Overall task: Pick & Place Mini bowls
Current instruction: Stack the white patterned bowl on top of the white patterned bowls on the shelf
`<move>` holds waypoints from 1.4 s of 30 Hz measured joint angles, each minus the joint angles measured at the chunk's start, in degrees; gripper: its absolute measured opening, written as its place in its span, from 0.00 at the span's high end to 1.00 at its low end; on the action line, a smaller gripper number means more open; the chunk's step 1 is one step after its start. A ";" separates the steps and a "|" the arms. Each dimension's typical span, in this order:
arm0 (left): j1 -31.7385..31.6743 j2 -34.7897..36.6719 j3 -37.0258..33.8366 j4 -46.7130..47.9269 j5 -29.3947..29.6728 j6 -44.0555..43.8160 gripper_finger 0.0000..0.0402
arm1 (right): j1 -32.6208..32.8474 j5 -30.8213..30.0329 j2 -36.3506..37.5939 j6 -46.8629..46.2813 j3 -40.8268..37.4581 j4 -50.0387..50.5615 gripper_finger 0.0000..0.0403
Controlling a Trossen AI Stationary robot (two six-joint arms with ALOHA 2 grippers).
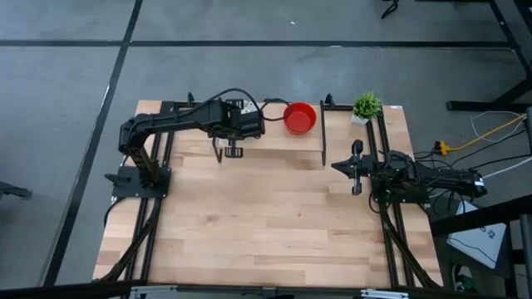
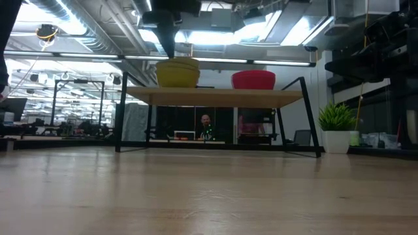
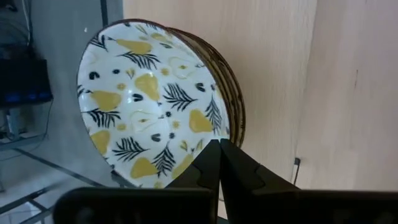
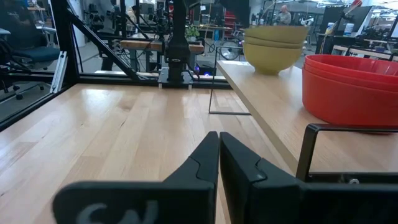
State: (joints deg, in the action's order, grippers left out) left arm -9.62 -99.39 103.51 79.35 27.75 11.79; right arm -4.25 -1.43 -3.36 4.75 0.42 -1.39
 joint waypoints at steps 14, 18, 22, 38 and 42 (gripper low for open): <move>1.31 0.20 1.84 -5.50 2.29 4.99 1.00 | 0.00 0.00 0.00 0.00 0.00 0.00 0.96; 1.36 -0.12 1.88 -10.03 2.29 9.64 0.99 | 0.00 0.00 0.00 0.00 -0.02 0.02 0.96; 1.15 -1.53 1.87 -12.47 2.12 12.43 1.00 | 0.00 0.00 0.00 0.00 -0.02 0.02 0.96; 0.14 -2.80 1.87 -14.99 7.08 15.19 1.00 | -0.02 0.00 0.00 0.00 -0.02 0.00 0.96; -0.69 -2.78 1.87 -15.04 4.19 15.12 0.99 | 0.00 0.00 0.00 0.00 0.00 0.02 0.96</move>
State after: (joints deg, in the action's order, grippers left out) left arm -10.30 -102.17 105.38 64.31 31.94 26.92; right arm -4.25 -1.43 -3.36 4.75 0.43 -1.37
